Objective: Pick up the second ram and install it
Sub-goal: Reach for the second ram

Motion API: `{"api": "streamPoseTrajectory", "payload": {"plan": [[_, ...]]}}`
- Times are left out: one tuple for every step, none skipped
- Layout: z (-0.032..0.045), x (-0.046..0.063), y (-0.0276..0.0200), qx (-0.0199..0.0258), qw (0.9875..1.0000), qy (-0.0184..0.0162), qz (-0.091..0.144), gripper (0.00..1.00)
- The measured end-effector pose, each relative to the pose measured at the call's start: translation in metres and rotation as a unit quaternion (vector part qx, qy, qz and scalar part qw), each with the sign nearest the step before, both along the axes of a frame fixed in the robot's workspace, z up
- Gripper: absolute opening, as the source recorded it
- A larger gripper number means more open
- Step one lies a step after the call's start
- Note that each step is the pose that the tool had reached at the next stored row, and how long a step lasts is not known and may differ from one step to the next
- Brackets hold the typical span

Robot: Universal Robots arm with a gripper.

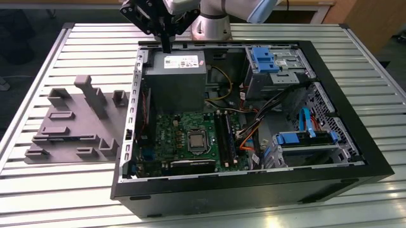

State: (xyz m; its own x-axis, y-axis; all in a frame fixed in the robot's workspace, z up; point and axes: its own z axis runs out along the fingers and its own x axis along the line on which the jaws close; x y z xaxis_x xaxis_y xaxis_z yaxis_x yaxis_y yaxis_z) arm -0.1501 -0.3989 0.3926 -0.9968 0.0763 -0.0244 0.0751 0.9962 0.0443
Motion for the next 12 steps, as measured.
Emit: {"api": "streamPoseTrajectory", "payload": {"plan": [[-0.0001,-0.001,0.0000,0.0000,1.0000,0.0000,0.000,0.13],[-0.0002,-0.002,0.0000,0.0001,1.0000,0.0000,0.000,0.13],[-0.0003,-0.003,0.0000,0.0000,1.0000,0.0000,0.000,0.13],[-0.0003,-0.005,0.0000,0.0000,1.0000,0.0000,0.000,0.13],[-0.0004,-0.006,0.0000,0.0001,1.0000,-0.0001,0.000,0.13],[-0.0005,-0.007,0.0000,0.0001,1.0000,0.0000,0.000,0.13],[-0.0005,-0.008,0.0000,0.0000,1.0000,0.0000,0.000,0.13],[-0.0016,-0.026,0.0000,0.0001,1.0000,0.0000,0.000,0.13],[-0.0017,-0.027,0.0000,0.0001,1.0000,-0.0001,0.000,0.13],[-0.0017,-0.028,0.0000,0.0001,1.0000,0.0000,0.000,0.13],[-0.0017,-0.028,0.0000,0.0000,1.0000,0.0000,0.000,0.13],[-0.0019,-0.029,0.0000,0.0001,1.0000,-0.0001,0.000,0.13]]}}
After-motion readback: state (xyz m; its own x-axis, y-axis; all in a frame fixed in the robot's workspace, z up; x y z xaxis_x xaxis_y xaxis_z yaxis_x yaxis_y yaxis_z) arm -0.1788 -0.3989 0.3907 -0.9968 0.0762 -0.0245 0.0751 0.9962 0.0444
